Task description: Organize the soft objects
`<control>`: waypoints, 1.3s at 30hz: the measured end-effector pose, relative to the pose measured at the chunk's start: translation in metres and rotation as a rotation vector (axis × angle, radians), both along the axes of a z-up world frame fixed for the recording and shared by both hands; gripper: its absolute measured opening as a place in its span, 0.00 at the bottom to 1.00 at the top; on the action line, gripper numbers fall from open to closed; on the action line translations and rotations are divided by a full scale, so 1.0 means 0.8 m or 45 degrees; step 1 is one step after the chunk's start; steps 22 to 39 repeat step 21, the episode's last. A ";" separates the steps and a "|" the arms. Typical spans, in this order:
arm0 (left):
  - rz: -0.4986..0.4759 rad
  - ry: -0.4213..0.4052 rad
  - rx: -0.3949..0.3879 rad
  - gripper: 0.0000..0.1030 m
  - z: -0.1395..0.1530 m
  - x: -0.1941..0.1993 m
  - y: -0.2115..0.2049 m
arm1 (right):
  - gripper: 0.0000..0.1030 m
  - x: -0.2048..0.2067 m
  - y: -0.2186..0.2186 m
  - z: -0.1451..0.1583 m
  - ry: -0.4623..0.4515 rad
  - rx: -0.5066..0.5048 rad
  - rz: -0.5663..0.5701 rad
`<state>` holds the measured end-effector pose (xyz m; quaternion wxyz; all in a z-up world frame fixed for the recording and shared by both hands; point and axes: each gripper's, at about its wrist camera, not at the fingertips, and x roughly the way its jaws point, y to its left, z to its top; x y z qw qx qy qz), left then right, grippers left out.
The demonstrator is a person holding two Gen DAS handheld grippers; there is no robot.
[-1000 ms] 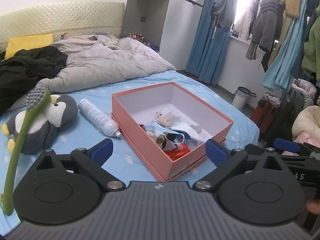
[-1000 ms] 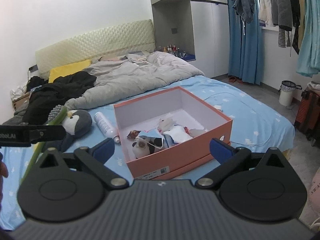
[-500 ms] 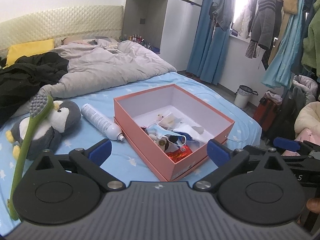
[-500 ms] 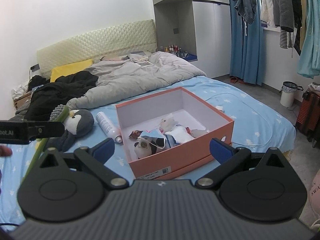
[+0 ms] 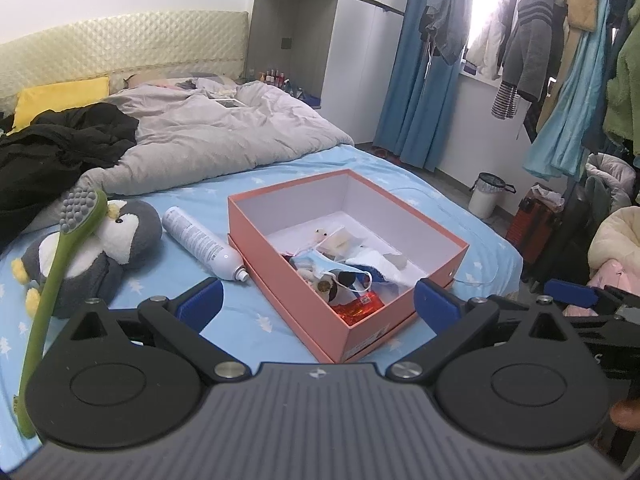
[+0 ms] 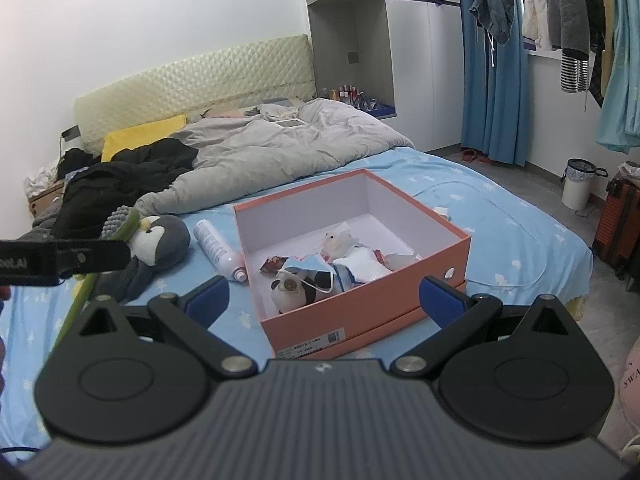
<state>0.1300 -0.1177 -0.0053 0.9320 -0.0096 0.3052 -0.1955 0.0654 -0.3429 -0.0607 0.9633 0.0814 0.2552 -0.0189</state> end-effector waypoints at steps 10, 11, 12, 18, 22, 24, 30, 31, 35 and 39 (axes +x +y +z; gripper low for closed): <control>0.024 -0.016 -0.012 1.00 0.004 -0.005 0.001 | 1.00 0.001 0.000 -0.002 0.004 0.003 0.001; 0.021 -0.017 -0.014 1.00 0.004 -0.003 0.001 | 1.00 0.001 0.000 -0.002 0.006 0.002 0.001; 0.020 -0.018 -0.015 1.00 0.004 -0.003 0.002 | 1.00 0.001 0.001 -0.002 0.008 0.002 0.003; 0.015 -0.023 -0.015 1.00 0.004 -0.003 0.004 | 1.00 -0.001 -0.001 0.001 -0.001 0.003 0.000; 0.021 -0.024 -0.021 1.00 0.004 -0.003 0.005 | 1.00 -0.002 0.000 0.002 -0.002 -0.002 0.007; 0.021 -0.024 -0.021 1.00 0.004 -0.003 0.005 | 1.00 -0.002 0.000 0.002 -0.002 -0.002 0.007; 0.021 -0.024 -0.021 1.00 0.004 -0.003 0.005 | 1.00 -0.002 0.000 0.002 -0.002 -0.002 0.007; 0.021 -0.024 -0.021 1.00 0.004 -0.003 0.005 | 1.00 -0.002 0.000 0.002 -0.002 -0.002 0.007; 0.021 -0.024 -0.021 1.00 0.004 -0.003 0.005 | 1.00 -0.002 0.000 0.002 -0.002 -0.002 0.007; 0.021 -0.024 -0.021 1.00 0.004 -0.003 0.005 | 1.00 -0.002 0.000 0.002 -0.002 -0.002 0.007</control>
